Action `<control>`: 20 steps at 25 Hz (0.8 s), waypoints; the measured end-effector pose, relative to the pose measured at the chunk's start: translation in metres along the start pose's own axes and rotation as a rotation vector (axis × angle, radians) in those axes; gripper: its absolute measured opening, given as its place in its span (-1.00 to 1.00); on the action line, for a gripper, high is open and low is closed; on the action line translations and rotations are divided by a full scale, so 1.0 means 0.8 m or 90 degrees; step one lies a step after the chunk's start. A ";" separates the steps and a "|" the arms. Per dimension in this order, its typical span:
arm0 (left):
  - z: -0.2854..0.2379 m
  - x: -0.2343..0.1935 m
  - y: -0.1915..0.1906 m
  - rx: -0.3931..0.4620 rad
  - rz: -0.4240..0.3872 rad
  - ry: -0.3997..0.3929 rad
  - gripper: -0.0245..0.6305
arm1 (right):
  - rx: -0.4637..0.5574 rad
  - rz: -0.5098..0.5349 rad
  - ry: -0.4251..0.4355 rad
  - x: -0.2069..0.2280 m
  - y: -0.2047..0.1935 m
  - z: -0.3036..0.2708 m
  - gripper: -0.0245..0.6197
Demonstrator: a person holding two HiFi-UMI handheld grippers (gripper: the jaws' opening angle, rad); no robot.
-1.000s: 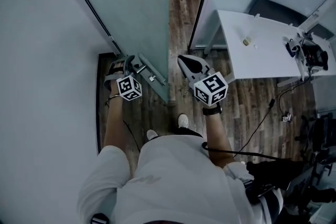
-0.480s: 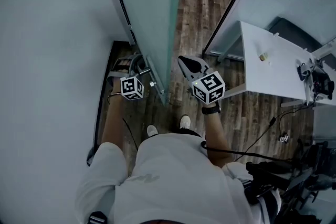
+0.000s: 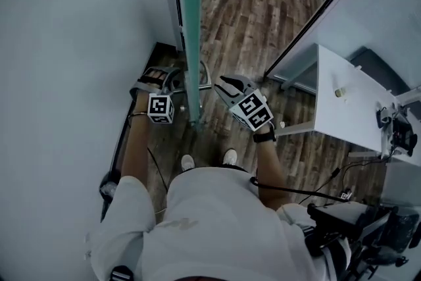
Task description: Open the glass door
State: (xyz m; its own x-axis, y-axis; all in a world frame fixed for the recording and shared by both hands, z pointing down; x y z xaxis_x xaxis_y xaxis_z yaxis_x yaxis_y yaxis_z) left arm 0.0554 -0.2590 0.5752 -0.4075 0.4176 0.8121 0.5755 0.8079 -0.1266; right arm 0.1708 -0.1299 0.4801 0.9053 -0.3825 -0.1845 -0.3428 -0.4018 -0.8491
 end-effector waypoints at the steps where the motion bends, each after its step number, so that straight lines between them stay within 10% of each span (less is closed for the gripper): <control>1: 0.002 0.002 -0.007 -0.014 -0.013 -0.001 -0.28 | -0.007 0.016 0.014 -0.006 0.002 -0.010 -0.60; 9: 0.034 0.009 -0.082 -0.096 -0.083 0.028 -0.24 | -0.028 0.183 0.111 -0.078 0.031 -0.084 -0.55; 15: 0.129 -0.025 -0.212 -0.216 0.207 0.215 -0.19 | -0.045 0.270 0.153 -0.104 0.040 -0.130 -0.55; 20: 0.224 0.033 -0.258 -0.201 0.494 0.345 -0.20 | -0.070 0.322 0.179 -0.144 0.064 -0.187 -0.55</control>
State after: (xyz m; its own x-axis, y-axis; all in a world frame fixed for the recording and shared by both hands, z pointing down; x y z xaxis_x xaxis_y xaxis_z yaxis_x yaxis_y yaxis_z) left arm -0.2010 -0.3406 0.5206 0.4956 0.4731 0.7284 0.7389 0.2112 -0.6398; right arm 0.0113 -0.2305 0.5320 0.5263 -0.7487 -0.4031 -0.7527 -0.1897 -0.6304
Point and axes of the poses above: the fingertips, and each gripper's own axes: z backward along the fingers, x to its right, y out of its top, the point moved 5 cm from there along z, backward along the fingers, and after that the axes turned 1 degree about -x, right-handed, at the moved point
